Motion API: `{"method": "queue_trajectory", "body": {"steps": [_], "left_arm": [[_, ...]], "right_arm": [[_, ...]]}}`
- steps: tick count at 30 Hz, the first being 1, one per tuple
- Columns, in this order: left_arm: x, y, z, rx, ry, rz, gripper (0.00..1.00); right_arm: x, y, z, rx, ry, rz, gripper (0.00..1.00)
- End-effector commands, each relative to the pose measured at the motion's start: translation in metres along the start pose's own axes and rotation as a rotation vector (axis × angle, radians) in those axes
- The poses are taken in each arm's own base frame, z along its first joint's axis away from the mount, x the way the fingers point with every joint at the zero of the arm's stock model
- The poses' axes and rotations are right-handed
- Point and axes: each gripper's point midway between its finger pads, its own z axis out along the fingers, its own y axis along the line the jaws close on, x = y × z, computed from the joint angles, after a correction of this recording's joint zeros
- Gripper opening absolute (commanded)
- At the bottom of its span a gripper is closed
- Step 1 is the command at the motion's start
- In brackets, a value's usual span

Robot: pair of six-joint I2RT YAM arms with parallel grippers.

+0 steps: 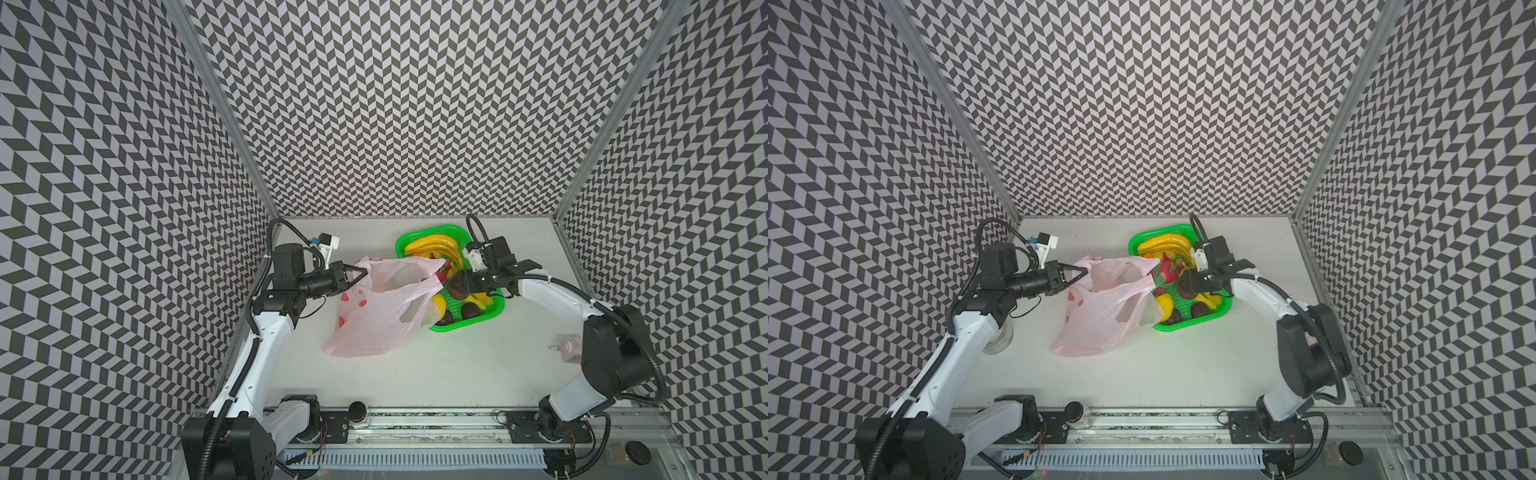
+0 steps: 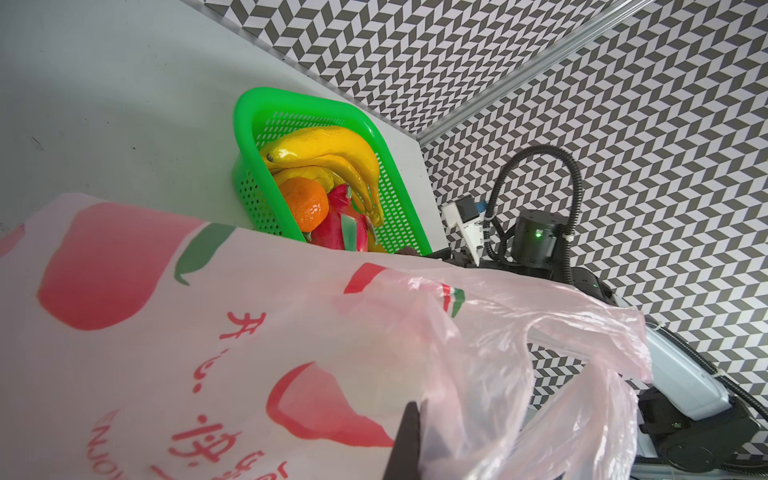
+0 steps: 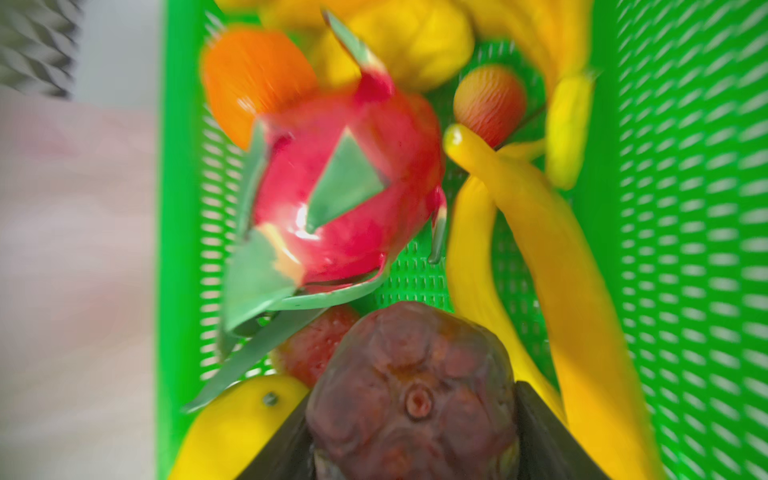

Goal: Place the fake fruits into the plastic bag and tie a complex knot
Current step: 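Lower the right gripper onto the dark passion fruit and grasp it, then lift the passion fruit with the right gripper toward the bag opening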

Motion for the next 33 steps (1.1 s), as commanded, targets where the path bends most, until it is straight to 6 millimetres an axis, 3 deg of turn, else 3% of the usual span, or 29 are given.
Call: {"method": "queue_trajectory", "body": {"steps": [1, 11, 20, 27, 33], "left_arm": [[0.0, -0.002, -0.003, 0.002, -0.008, 0.016, 0.0], [0.001, 0.002, -0.002, -0.005, -0.007, 0.005, 0.0], [0.0, 0.002, -0.002, -0.006, -0.007, 0.006, 0.0], [0.0, 0.005, 0.0, -0.013, -0.007, -0.002, 0.0], [-0.001, 0.006, 0.001, -0.014, -0.005, -0.005, 0.0]], "right_arm": [[-0.012, 0.013, -0.017, -0.09, -0.07, -0.001, 0.52], [-0.011, 0.021, -0.047, -0.212, -0.167, 0.032, 0.52], [0.006, 0.047, -0.079, -0.344, -0.202, 0.024, 0.51], [0.014, 0.075, -0.105, -0.508, -0.233, 0.026, 0.51], [0.013, 0.113, -0.131, -0.642, -0.281, -0.016, 0.51]]}}
